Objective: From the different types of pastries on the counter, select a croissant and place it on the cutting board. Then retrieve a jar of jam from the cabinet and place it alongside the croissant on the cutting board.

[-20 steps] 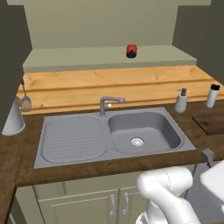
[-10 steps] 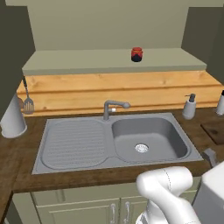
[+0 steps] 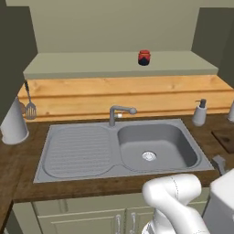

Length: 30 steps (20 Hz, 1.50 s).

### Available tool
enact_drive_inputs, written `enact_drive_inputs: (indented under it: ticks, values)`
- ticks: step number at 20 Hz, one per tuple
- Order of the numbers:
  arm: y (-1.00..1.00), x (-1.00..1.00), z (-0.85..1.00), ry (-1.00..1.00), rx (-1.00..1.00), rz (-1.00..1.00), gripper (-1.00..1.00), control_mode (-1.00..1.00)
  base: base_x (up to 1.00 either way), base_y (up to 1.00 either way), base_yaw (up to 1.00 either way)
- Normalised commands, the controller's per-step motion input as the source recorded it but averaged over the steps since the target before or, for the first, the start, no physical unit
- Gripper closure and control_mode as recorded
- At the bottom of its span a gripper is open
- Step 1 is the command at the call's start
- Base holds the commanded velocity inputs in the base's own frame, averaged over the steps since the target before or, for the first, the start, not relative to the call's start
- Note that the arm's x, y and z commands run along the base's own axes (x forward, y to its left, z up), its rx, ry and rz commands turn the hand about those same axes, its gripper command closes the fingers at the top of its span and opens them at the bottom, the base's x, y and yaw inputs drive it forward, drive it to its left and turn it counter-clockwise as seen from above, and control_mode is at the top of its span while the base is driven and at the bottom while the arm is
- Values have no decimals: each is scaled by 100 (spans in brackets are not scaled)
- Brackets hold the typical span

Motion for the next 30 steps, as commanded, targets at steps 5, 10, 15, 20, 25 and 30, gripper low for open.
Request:
enact_drive_inputs:
  ticks: [5, 10, 15, 20, 25, 30]
  values:
    - [0, 0, 0, 0, 0, 0, -100, 100, 13, -5, 2]
    - [0, 0, 0, 0, 0, 0, -100, 100, 0, 0, 0]
    - [0, 0, 0, 0, 0, 0, -100, 100, 0, 0, 0]
    - [0, 0, 0, 0, 0, 0, -100, 100, 0, 0, 0]
    - [0, 0, 0, 0, 0, 0, -100, 100, 12, -4, -3]
    - [0, 0, 0, 0, 0, 0, -100, 100, 65, -14, -3]
